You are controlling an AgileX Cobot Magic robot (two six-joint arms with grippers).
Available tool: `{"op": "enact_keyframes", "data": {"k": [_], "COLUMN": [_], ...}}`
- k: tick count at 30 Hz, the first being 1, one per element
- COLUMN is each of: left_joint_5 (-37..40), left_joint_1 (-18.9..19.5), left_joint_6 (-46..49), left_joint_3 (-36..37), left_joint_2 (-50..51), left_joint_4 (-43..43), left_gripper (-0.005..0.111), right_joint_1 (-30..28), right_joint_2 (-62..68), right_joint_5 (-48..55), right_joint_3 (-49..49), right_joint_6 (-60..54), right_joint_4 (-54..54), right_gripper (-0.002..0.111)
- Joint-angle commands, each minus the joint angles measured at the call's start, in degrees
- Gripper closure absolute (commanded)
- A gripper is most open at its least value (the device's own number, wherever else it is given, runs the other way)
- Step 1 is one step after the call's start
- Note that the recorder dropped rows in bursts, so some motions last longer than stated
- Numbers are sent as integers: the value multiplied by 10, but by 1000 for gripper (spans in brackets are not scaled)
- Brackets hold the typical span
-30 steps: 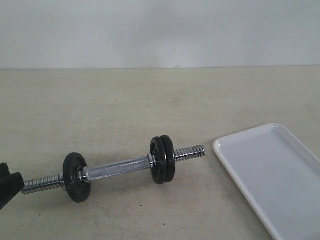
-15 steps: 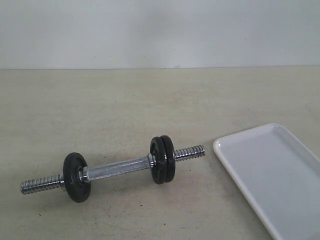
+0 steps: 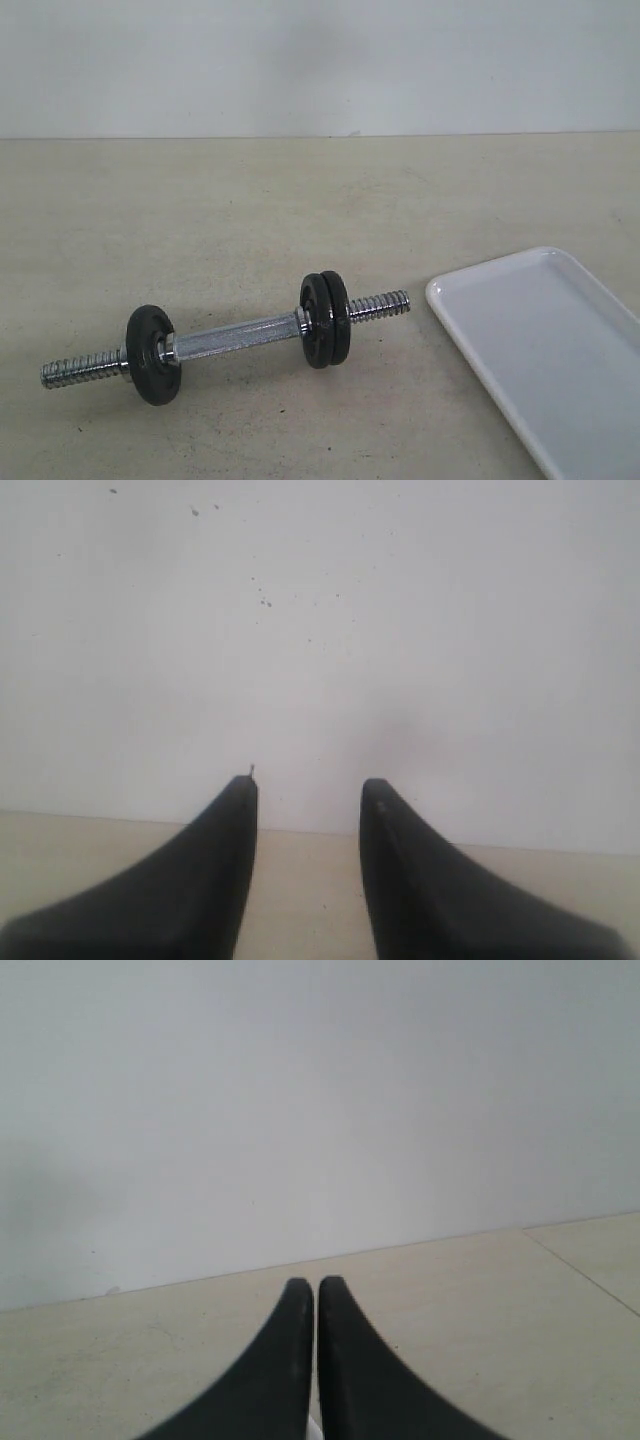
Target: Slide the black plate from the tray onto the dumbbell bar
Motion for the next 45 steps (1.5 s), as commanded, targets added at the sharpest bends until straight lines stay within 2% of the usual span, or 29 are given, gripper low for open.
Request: {"op": "enact_keyframes", "data": {"k": [1,7,10,15,24,36,45], "left_joint_5": [-8,-4,-2,68,149,203,207], "left_joint_1": [1,2,24,60,77,80,80], "left_joint_6": [-1,-1,15,20,40,78,81], "left_joint_3": [1,1,1,1,1,1,1], "left_joint_2": [-2,-2,-2,-2,-2,-2,-2], "left_joint_4": [-3,-3,-2,-2,-2,0,0], "left_gripper": [74,74,74,74,74,74,74], "right_joint_1": [-2,-2,-2,-2,-2,-2,-2], "right_joint_2": [-2,-2,-2,-2,-2,-2,-2], "right_joint_5": [3,3,3,-2,-10,-3,-8], "right_joint_3": [3,3,3,3,3,3,3], "right_joint_6": [-5,-5,-5,-5,-5,-5,-5], "right_joint_4": [-1,-1,-1,-1,-1,-1,-1], "right_gripper": [108,108,108,108,108,108,108]}}
